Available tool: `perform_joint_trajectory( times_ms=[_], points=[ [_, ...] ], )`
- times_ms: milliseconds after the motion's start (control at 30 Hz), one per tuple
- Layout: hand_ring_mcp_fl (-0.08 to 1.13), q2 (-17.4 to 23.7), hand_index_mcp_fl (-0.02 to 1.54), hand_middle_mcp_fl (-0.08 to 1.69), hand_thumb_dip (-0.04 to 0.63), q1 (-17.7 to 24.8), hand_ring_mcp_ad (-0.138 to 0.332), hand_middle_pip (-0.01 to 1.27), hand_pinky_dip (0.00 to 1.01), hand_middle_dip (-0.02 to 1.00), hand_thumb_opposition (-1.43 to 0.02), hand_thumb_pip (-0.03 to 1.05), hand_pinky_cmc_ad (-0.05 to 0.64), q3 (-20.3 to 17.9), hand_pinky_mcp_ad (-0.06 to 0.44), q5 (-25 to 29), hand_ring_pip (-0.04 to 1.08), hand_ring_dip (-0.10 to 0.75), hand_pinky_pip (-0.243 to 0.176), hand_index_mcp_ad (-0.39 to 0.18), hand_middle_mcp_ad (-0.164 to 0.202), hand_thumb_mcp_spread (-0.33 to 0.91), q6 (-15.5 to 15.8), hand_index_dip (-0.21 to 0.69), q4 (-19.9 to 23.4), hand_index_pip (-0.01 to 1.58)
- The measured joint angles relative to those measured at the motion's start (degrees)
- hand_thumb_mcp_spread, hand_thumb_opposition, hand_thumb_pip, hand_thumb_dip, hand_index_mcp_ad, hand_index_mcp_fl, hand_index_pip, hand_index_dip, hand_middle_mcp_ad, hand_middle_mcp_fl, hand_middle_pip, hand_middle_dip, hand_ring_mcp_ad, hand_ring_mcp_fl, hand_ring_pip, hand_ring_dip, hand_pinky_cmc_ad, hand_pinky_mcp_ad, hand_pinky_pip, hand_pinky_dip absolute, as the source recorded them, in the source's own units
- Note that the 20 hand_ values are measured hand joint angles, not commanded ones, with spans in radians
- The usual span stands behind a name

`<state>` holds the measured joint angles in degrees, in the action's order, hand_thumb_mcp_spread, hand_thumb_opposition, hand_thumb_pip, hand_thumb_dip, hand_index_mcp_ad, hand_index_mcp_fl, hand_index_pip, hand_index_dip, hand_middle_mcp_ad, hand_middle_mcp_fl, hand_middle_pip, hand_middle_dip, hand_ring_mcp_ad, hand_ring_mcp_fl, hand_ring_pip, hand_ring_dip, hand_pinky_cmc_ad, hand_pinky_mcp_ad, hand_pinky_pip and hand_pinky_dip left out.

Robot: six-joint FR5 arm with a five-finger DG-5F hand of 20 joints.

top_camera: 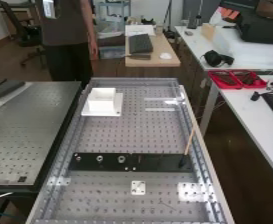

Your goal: Grab the smaller nut and place it in the white container

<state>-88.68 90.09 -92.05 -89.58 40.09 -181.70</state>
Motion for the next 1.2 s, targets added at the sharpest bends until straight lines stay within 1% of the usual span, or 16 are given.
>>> perform_joint_trajectory(
  times_ms=[33, 67, 100, 133, 200, 267, 300, 400, 533, 600, 700, 833, 900, 967, 1100, 1200],
  points=[
    [0.02, 0.0, 0.00, -0.01, 0.000, 0.0, 0.051, 0.01, 0.02, 0.03, -0.02, 0.01, 0.061, 0.0, 0.047, 0.0, 0.01, 0.012, -0.012, -0.024, 0.026, 0.01, 0.0, 0.016, 0.0, -0.01],
    [0.00, 0.1, 0.00, 0.00, 0.000, 0.0, 0.054, 0.01, 0.04, 0.03, -0.07, 0.08, 0.063, -0.1, 0.047, -0.1, 0.01, 0.012, -0.012, -0.024, 0.009, 0.05, 0.0, 0.016, 0.0, -0.01],
    [0.00, 0.1, 0.00, 0.00, 0.016, 0.0, 0.045, 0.03, 0.09, 0.03, -0.20, 0.22, 0.066, -0.1, 0.070, -0.1, 0.03, 0.012, -0.010, -0.021, -0.017, 0.15, 0.0, 0.016, 0.0, 0.01],
    [0.00, 0.1, 0.00, 0.01, 0.023, 0.0, 0.045, 0.05, 0.17, 0.03, -0.31, 0.32, 0.079, -0.2, 0.082, -0.1, 0.04, 0.014, -0.010, -0.030, -0.023, 0.23, 0.0, 0.016, 0.0, 0.02],
    [-0.01, 0.3, 0.01, 0.06, 0.037, 0.0, 0.045, 0.09, 0.31, 0.07, -0.45, 0.33, 0.147, -0.3, 0.152, -0.1, 0.09, 0.021, -0.010, -0.033, -0.030, 0.30, 0.0, 0.016, 0.1, 0.06],
    [-0.01, 0.4, 0.02, 0.05, 0.038, 0.0, 0.047, 0.09, 0.43, 0.10, -0.53, 0.32, 0.215, -0.4, 0.215, -0.1, 0.09, 0.037, -0.010, -0.031, -0.030, 0.31, 0.0, 0.016, 0.1, 0.06],
    [0.00, 0.4, 0.03, 0.06, 0.051, 0.0, 0.054, 0.10, 0.50, 0.13, -0.55, 0.32, 0.246, -0.4, 0.243, -0.1, 0.11, 0.044, -0.028, -0.031, -0.030, 0.30, 0.0, 0.019, 0.1, 0.07],
    [0.00, 0.5, 0.04, 0.06, 0.051, 0.0, 0.091, 0.11, 0.61, 0.16, -0.62, 0.31, 0.314, -0.5, 0.281, -0.1, 0.12, 0.066, -0.059, -0.031, -0.024, 0.32, 0.0, 0.033, 0.2, 0.09],
    [0.00, 0.6, 0.04, 0.07, 0.052, -0.1, 0.105, 0.12, 0.68, 0.18, -0.65, 0.32, 0.367, -0.7, 0.319, 0.0, 0.11, 0.066, -0.061, -0.031, -0.024, 0.32, -0.1, 0.035, 0.2, 0.09],
    [0.00, 0.7, 0.04, 0.09, 0.052, -0.2, 0.126, 0.12, 0.70, 0.19, -0.68, 0.32, 0.384, -1.0, 0.326, 0.1, 0.14, 0.079, -0.073, -0.031, -0.024, 0.32, -0.1, 0.035, 0.2, 0.09],
    [0.00, 1.0, 0.04, 0.09, 0.052, -0.3, 0.126, 0.12, 0.71, 0.19, -0.69, 0.32, 0.401, -2.0, 0.344, 0.3, 0.14, 0.082, -0.091, -0.024, -0.021, 0.33, 0.1, 0.035, 0.5, 0.09],
    [0.00, 1.6, 0.05, 0.09, 0.052, -0.6, 0.122, 0.12, 0.73, 0.19, -0.69, 0.33, 0.394, -3.5, 0.344, 0.3, 0.13, 0.082, -0.091, -0.023, -0.019, 0.33, 0.1, 0.035, 1.2, 0.09],
    [0.00, 2.0, 0.05, 0.09, 0.052, -0.9, 0.124, 0.12, 0.73, 0.21, -0.70, 0.33, 0.417, -4.7, 0.347, 0.2, 0.13, 0.082, -0.087, -0.023, -0.012, 0.32, -0.2, 0.035, 1.9, 0.10],
    [0.00, 2.4, 0.06, 0.09, 0.052, -1.3, 0.129, 0.13, 0.73, 0.21, -0.70, 0.33, 0.414, -6.1, 0.347, 0.1, 0.13, 0.082, -0.103, -0.023, -0.010, 0.32, -0.5, 0.035, 2.6, 0.10],
    [0.00, 3.3, 0.06, 0.10, 0.047, -2.1, 0.138, 0.13, 0.73, 0.21, -0.71, 0.38, 0.414, -9.2, 0.344, -0.4, 0.14, 0.082, -0.105, -0.023, -0.010, 0.33, -1.1, 0.033, 4.7, 0.10],
    [0.00, 3.7, 0.05, 0.12, 0.073, -2.9, 0.138, 0.13, 0.73, 0.21, -0.71, 0.39, 0.412, -11.5, 0.340, -1.1, 0.15, 0.082, -0.105, -0.024, 0.002, 0.32, -1.4, 0.033, 6.1, 0.10]
  ],
)
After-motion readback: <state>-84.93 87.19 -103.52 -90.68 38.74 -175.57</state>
